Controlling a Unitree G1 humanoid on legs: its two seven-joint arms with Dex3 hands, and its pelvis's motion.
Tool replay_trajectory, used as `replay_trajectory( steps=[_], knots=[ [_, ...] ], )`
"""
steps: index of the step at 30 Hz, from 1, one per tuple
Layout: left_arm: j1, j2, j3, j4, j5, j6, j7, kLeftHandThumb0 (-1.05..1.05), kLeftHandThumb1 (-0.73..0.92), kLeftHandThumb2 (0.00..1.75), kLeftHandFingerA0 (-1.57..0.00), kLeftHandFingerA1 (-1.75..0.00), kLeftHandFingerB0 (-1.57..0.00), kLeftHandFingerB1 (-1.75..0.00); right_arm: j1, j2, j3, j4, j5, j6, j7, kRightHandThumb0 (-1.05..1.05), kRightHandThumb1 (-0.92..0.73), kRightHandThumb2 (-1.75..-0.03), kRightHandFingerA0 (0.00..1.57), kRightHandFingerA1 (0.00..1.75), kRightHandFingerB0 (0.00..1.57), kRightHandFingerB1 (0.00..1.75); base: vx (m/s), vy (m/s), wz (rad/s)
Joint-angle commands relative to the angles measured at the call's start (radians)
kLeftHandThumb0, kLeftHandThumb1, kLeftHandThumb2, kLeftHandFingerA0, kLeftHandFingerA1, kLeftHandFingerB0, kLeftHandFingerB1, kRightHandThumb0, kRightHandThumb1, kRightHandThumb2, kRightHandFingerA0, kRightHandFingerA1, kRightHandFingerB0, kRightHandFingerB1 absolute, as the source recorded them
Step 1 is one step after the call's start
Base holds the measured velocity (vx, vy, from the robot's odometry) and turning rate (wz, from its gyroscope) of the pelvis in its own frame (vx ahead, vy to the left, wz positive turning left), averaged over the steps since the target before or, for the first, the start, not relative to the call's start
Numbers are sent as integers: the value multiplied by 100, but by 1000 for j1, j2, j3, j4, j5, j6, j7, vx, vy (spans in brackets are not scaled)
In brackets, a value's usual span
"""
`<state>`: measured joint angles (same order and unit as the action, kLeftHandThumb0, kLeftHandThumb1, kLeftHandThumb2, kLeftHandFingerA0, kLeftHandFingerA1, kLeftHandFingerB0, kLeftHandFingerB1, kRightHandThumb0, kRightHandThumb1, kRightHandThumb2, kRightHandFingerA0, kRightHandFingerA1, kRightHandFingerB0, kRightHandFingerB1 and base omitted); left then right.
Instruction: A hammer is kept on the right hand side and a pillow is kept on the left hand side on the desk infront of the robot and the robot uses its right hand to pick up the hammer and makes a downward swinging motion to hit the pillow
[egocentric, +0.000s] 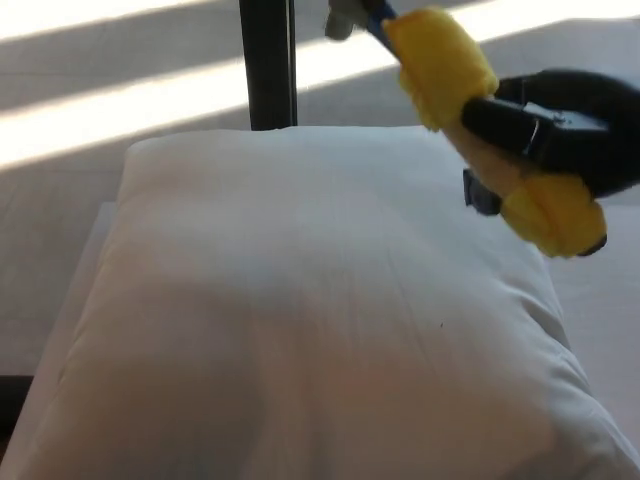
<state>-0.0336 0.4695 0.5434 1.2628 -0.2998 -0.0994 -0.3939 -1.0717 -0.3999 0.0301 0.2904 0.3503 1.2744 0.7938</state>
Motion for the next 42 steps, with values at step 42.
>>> replay_trajectory(
  steps=[42],
  knots=[
    [6, 26, -16, -15, 2, -4, -25, -71, 80, 63, -56, -57, -41, -43, 174, 42, 381, 421, -156, -188, 32, -30, -61, -118, 105, 175, 69, 172, 0, 0, 0]
  ],
)
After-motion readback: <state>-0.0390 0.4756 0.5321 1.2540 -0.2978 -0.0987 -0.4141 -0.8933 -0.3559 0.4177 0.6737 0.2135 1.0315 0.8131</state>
